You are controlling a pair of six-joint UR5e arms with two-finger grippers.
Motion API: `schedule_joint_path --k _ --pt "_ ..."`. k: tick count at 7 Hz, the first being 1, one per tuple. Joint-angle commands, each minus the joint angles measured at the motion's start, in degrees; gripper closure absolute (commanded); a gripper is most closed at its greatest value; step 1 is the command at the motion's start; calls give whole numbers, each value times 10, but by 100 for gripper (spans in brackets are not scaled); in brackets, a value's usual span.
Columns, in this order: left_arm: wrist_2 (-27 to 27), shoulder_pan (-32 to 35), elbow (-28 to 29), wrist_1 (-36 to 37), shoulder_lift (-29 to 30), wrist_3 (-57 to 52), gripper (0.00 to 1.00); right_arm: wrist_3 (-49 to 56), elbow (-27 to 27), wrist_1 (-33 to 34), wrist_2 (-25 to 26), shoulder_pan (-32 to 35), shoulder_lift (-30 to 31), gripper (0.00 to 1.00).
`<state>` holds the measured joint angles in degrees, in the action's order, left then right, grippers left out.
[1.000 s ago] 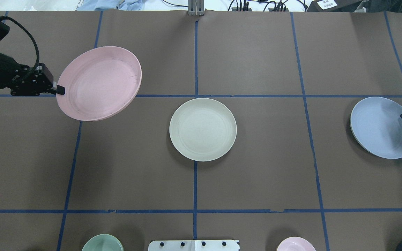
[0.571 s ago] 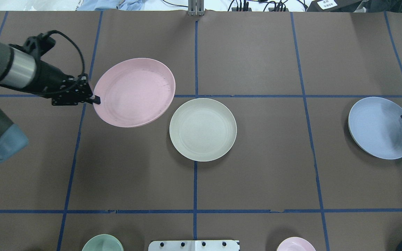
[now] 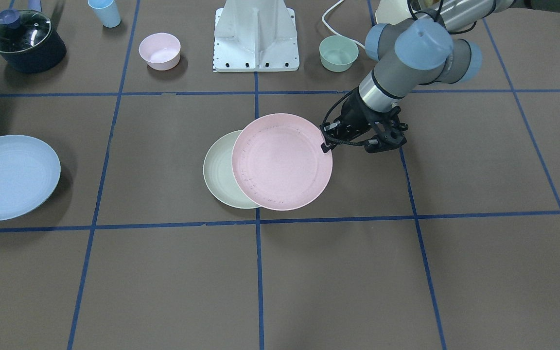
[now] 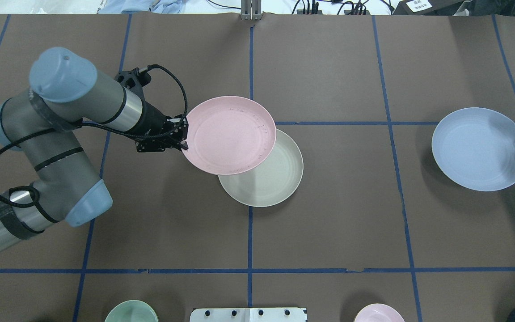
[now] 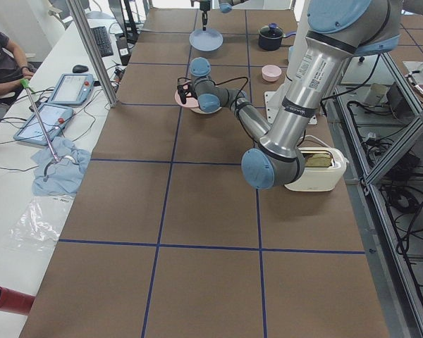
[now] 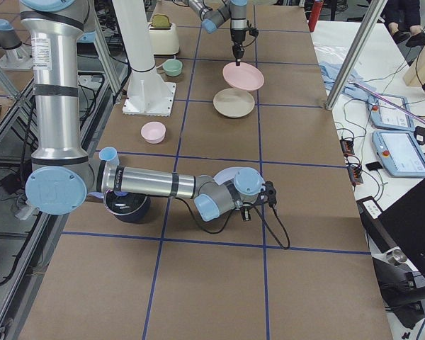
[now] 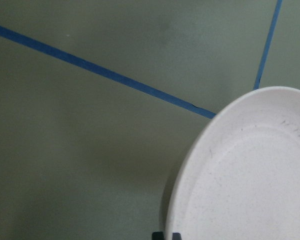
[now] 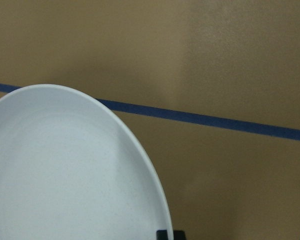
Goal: Stack three plates with pink and blue
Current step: 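Lower pink plate onto cream plate with left gripper while right gripper lifts blue plate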
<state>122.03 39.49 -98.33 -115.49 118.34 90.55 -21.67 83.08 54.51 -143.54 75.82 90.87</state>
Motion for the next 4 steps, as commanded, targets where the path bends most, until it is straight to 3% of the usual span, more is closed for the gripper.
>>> schedule_joint_path --k 1,4 --pt "-21 -56 11 -7 19 10 100 -7 10 1 -63 41 -3 100" --pt "-60 -70 75 -56 55 12 100 -98 65 1 -73 42 -7 100"
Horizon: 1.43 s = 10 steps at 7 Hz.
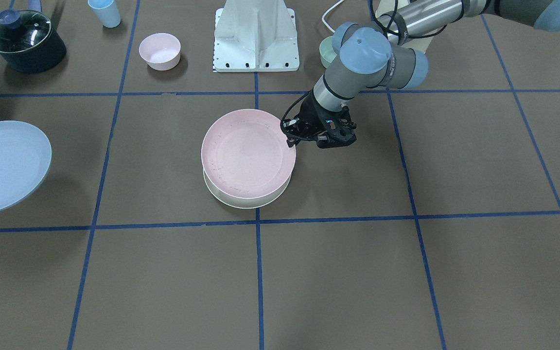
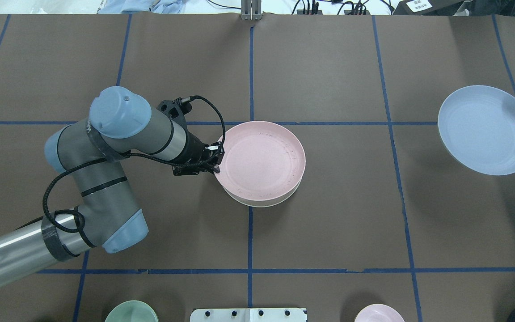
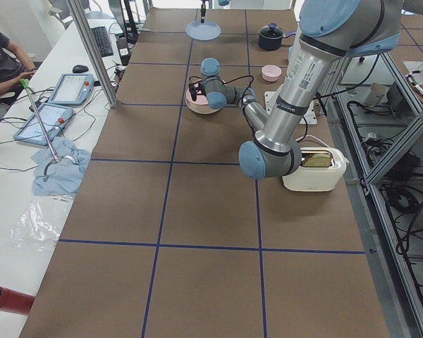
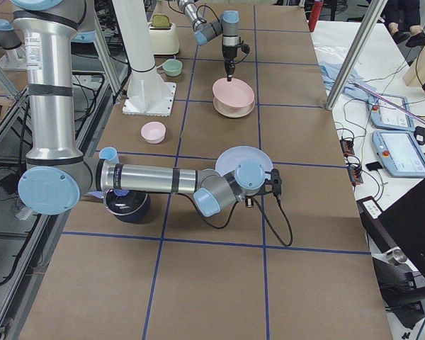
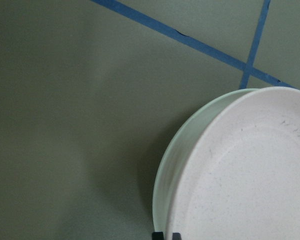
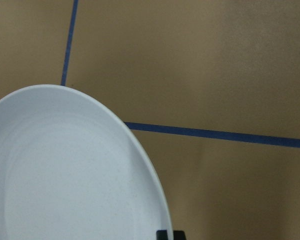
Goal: Stack three plates with pink and blue
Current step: 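Lower pink plate onto cream plate with left gripper while right gripper lifts blue plate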
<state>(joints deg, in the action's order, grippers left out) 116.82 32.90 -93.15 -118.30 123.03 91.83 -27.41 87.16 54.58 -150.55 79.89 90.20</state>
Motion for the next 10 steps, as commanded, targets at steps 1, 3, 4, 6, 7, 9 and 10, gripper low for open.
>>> schedule_joint_path --k 1,3,4,6,7,9,10 --pt "-23 -3 47 -46 8 -3 100 -55 33 0 -3 1 0 100" --pt "-24 -3 49 -61 8 -11 100 -56 33 0 -4 0 -10 100" --pt "-23 -4 49 -62 8 -11 82 -56 37 0 -4 0 -10 100" --pt "-27 0 42 -60 3 -12 0 -87 47 0 -4 -5 -21 100" --pt "-27 8 22 -57 -5 -15 0 -114 52 0 -4 -13 -36 100" --pt "-18 51 -53 -28 -65 -103 0 -227 74 0 4 -64 -89 100" --pt "2 84 -74 7 -75 -162 0 -293 82 1 14 -111 -124 100"
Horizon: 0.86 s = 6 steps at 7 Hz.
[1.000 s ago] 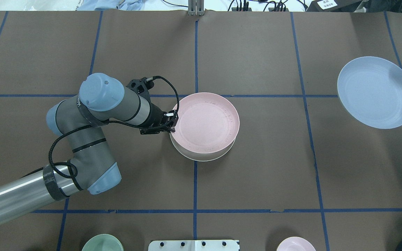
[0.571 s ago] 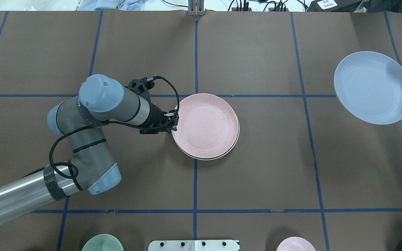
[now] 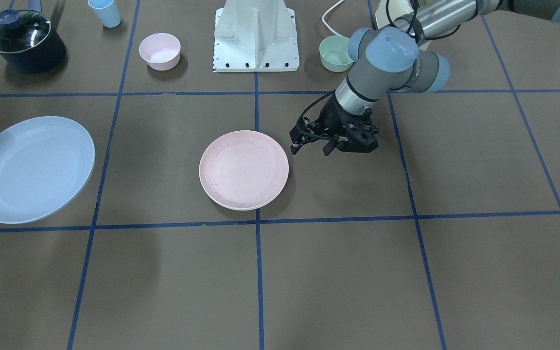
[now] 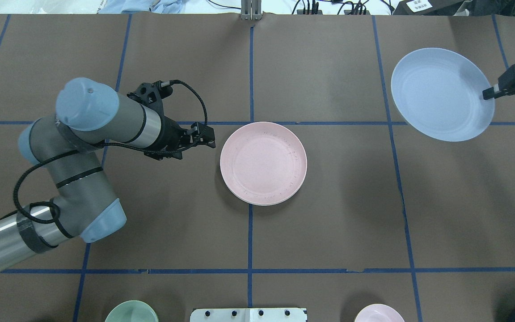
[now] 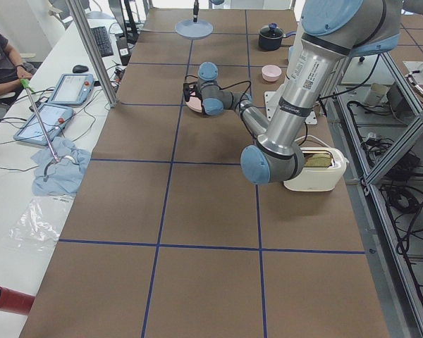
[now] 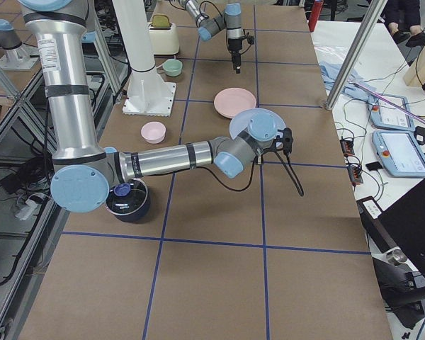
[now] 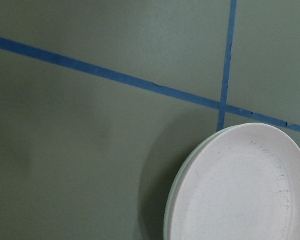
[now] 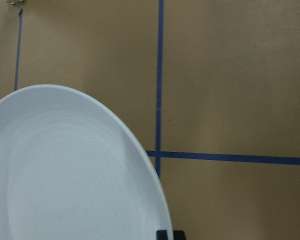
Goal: Stack three plates with pink and blue
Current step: 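Carry the light blue plate over the pink plate while the left arm withdraws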
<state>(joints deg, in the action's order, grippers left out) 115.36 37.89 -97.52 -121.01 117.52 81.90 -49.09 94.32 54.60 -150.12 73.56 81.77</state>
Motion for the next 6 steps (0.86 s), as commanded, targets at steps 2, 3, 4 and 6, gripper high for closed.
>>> schedule_joint_path --k 2,3,4,6 --pt "56 90 -99 74 -86 -145 0 -183 14 7 94 -152 -98 100" --pt "77 113 -108 75 -110 -174 0 -200 16 58 145 -194 -135 100" --pt "81 122 -120 75 -127 -191 0 -201 28 142 162 -220 -176 100" --pt "82 140 -127 77 -137 -197 0 -231 50 178 241 -318 -197 100"
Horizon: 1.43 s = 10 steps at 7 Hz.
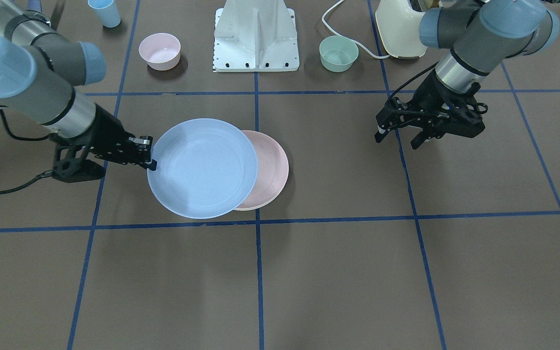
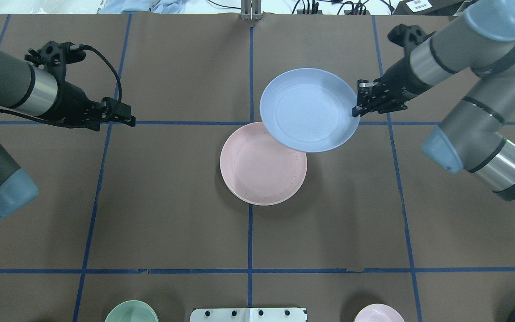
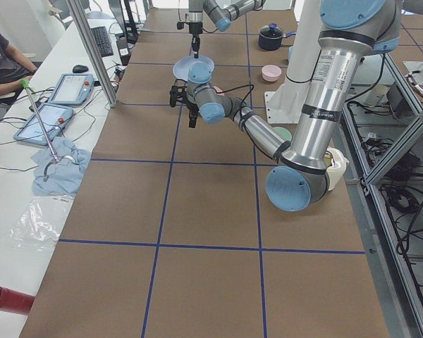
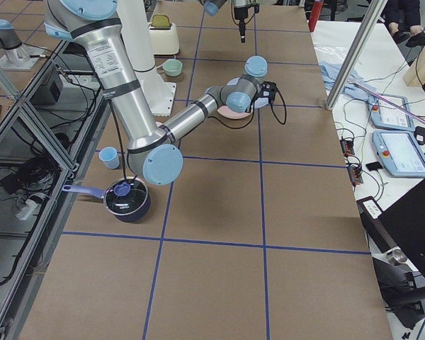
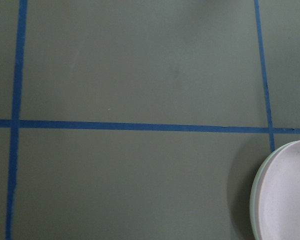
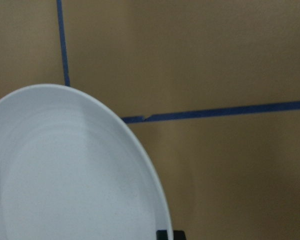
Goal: Stack three plates with pink and blue
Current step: 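Carry the light blue plate over the pink plate while the left arm withdraws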
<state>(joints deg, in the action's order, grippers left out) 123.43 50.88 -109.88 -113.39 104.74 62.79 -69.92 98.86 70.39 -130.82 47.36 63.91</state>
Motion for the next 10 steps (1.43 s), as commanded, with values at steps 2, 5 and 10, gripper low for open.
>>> schedule_joint_path --k 2,5,10 --pt "1 13 0 2 -13 -39 0 -34 -9 19 92 -96 -22 100" --pt "1 12 3 2 -13 -39 0 -25 -38 14 100 -98 -30 100" --pt "-6 12 5 0 -15 -41 0 -24 -28 -6 118 -84 -41 0"
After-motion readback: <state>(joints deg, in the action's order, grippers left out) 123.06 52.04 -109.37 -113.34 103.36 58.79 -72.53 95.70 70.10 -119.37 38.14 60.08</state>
